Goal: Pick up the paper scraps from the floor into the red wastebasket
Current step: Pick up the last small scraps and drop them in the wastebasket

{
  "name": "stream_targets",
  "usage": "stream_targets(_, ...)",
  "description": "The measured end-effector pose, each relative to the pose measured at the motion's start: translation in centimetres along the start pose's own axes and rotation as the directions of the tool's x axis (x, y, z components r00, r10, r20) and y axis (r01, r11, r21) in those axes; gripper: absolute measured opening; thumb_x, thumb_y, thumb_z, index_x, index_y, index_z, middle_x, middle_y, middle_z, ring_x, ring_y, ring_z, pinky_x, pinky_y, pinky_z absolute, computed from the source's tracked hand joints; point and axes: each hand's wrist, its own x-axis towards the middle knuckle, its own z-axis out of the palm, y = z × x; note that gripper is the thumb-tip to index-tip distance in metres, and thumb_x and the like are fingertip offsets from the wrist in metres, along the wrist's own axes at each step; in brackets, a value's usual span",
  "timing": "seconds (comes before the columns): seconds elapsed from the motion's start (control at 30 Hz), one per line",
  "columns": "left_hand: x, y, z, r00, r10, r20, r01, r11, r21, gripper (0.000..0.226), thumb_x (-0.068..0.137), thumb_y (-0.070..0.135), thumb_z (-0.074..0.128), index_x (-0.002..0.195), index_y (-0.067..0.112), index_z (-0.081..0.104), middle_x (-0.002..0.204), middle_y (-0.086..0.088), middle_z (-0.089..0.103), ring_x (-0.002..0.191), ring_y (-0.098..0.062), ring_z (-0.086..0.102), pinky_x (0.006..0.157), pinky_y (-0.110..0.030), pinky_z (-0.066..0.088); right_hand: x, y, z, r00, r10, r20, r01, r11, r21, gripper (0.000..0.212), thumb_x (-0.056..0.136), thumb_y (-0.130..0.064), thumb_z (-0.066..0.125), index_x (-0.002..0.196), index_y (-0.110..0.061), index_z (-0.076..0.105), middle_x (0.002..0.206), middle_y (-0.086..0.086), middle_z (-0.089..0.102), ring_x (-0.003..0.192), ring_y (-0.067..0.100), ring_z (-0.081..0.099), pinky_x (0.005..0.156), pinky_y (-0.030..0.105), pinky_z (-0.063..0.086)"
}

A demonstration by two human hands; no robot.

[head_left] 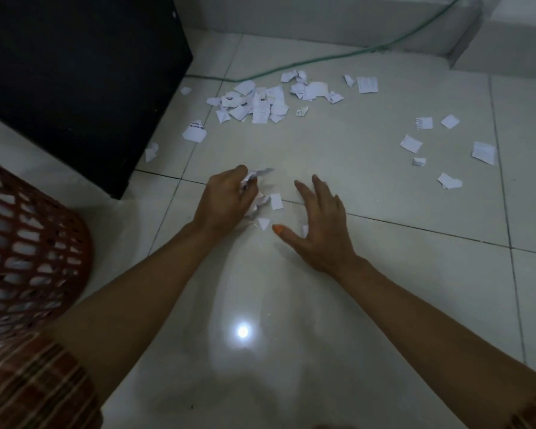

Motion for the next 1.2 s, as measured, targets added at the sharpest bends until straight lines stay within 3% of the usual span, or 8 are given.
stream_targets(0.23, -2.1, -1.5, -3.7, 0.95, -0.218, -0.224, 0.188, 0.971, -0.151, 0.036, 0.094, 0.017, 0.058, 0.065, 0.001, 0.044, 0.056, -0.01, 0.048, 0.051, -0.019, 0.045, 0.051, -0.029, 0.037, 0.1, -4.7, 4.4, 0.977, -0.102, 0.187, 0.122, 0.988, -0.1, 0.116, 0.065, -0.091, 0.042, 0.155, -0.026, 0.007, 0.161, 0.018, -0.005, 0.148, 0.035, -0.01, 0.117, 0.056, -0.005)
stream_targets(0.3, -3.0, -1.7, -4.5, 0.932, -0.256, -0.257, 0.222, 0.963, -0.153, 0.035, 0.094, 0.017, 0.058, 0.065, 0.005, 0.044, 0.056, -0.004, 0.049, 0.051, -0.012, 0.047, 0.051, -0.02, 0.038, 1.1, -6.0, 5.8, 0.971, -0.105, 0.214, 0.135, 0.982, -0.13, 0.114, 0.064, -0.093, 0.039, 0.154, -0.032, 0.006, 0.161, 0.016, -0.007, 0.147, 0.034, -0.014, 0.115, 0.055, -0.009)
stream_targets(0.37, -3.9, -1.8, -5.1, 0.921, -0.276, -0.276, 0.239, 0.958, -0.161, 0.03, 0.094, 0.016, 0.059, 0.068, 0.012, 0.045, 0.057, 0.01, 0.047, 0.053, -0.001, 0.049, 0.054, -0.009, 0.035, 2.2, -6.8, 6.8, 0.967, -0.116, 0.225, 0.162, 0.967, -0.195, 0.1, 0.069, -0.09, 0.032, 0.152, -0.038, 0.014, 0.161, 0.015, 0.004, 0.148, 0.036, -0.002, 0.114, 0.056, -0.003)
stream_targets(0.47, -5.0, -2.2, -5.7, 0.911, -0.304, -0.278, 0.263, 0.949, -0.176, 0.027, 0.094, 0.017, 0.058, 0.07, 0.016, 0.047, 0.059, 0.014, 0.048, 0.056, -0.003, 0.049, 0.057, -0.013, 0.038, 3.3, -6.9, 7.3, 0.974, -0.186, 0.133, 0.215, 0.943, -0.253, 0.061, 0.086, -0.071, 0.037, 0.135, -0.036, 0.049, 0.14, 0.012, 0.043, 0.125, 0.039, 0.037, 0.099, 0.048, 0.024)
stream_targets(0.67, -6.5, -3.0, -6.5, 0.91, -0.344, -0.231, 0.309, 0.935, -0.175, 0.034, 0.094, 0.02, 0.059, 0.069, -0.001, 0.051, 0.062, -0.011, 0.057, 0.058, -0.019, 0.057, 0.054, -0.031, 0.046, 3.5, -5.7, 6.4, 0.965, -0.262, -0.018, 0.248, 0.932, -0.265, 0.017, 0.092, -0.036, 0.057, 0.099, -0.022, 0.06, 0.097, 0.006, 0.052, 0.081, 0.028, 0.047, 0.068, 0.034, 0.027)
stream_targets(0.97, -7.5, -1.4, -6.8, 0.93, -0.321, -0.179, 0.288, 0.939, -0.19, 0.031, 0.095, 0.017, 0.058, 0.072, -0.003, 0.053, 0.064, -0.015, 0.056, 0.059, -0.019, 0.056, 0.056, -0.03, 0.045, 3.8, -4.3, 4.6, 0.914, -0.401, 0.055, 0.399, 0.869, -0.291, 0.038, 0.087, -0.03, 0.059, 0.055, -0.01, 0.054, 0.053, 0.008, 0.053, 0.042, 0.031, 0.053, 0.039, 0.025, 0.037)
stream_targets(1.07, -7.5, -0.8, -7.0, 0.946, -0.29, -0.143, 0.261, 0.946, -0.194, 0.031, 0.095, 0.02, 0.057, 0.074, -0.003, 0.054, 0.068, -0.016, 0.058, 0.064, -0.027, 0.059, 0.059, -0.039, 0.049, 4.6, -4.4, 4.4, 0.9, -0.423, 0.101, 0.434, 0.857, -0.277, 0.041, 0.082, -0.022, 0.065, 0.047, -0.008, 0.049, 0.044, 0.01, 0.049, 0.034, 0.032, 0.048, 0.039, 0.025, 0.038)
stream_targets(1.2, -7.3, 1.2, -8.2, 0.955, -0.241, -0.174, 0.212, 0.962, -0.171, 0.029, 0.095, 0.018, 0.058, 0.075, -0.002, 0.055, 0.068, -0.016, 0.059, 0.065, -0.025, 0.058, 0.061, -0.033, 0.046, 5.3, -4.9, 3.9, 0.912, -0.34, 0.231, 0.394, 0.883, -0.254, 0.042, 0.089, -0.018, 0.057, 0.051, -0.001, 0.052, 0.051, 0.021, 0.054, 0.043, 0.038, 0.053, 0.047, 0.033, 0.042)
